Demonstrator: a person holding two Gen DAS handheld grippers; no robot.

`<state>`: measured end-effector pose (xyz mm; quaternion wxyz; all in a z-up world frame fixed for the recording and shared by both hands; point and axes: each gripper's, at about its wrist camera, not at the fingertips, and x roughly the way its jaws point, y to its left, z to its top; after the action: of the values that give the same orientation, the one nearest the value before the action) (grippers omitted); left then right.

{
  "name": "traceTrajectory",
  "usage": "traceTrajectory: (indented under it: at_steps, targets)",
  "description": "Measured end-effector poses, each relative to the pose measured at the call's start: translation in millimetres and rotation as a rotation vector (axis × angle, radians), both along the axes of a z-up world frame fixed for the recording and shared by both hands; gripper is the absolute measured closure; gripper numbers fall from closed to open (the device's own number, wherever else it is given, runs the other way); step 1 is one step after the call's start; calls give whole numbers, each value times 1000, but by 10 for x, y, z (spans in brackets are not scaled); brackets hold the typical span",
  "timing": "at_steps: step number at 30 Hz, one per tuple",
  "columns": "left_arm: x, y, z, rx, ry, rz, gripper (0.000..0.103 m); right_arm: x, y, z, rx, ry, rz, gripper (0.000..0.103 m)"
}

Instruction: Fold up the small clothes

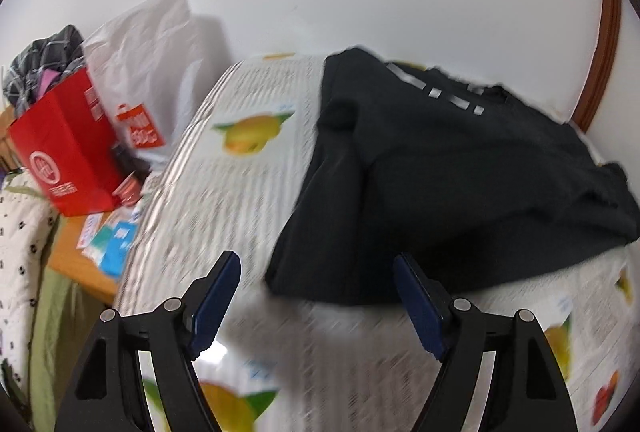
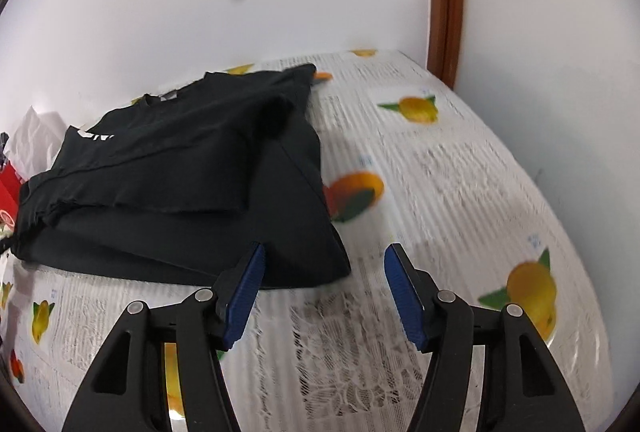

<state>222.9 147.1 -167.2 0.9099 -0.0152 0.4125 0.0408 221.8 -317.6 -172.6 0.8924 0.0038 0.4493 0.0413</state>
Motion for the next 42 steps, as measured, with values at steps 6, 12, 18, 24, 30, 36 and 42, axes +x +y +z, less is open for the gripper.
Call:
traceTrajectory:
  at_steps: [6,12,18,24,30,36,42]
  targets:
    - [2,132,-56,-52,9,13,27,174,-4,-86,134,9,-8,42]
    - [232,149,-149,-158,53,0,74,355,148,-227,142,57,-16,73]
    - [42,35,-112,-120,33,-29,87,191,116,-104,148,43,17,87]
    - [-368,-11,-77,-119,56,-27,87,-90,51,-32,123,43,17,87]
    - [-917,-48,-57,-110,56,-35,87,-602,-57,20,100,38,29,87]
    - [-1373,-135,-53,-106,65,-50,87,-1176,-201,106,60,23,21,87]
    - [-1520,-201,-63,-94,70,-43,85,-1496,-255,108,9,23,-5,80]
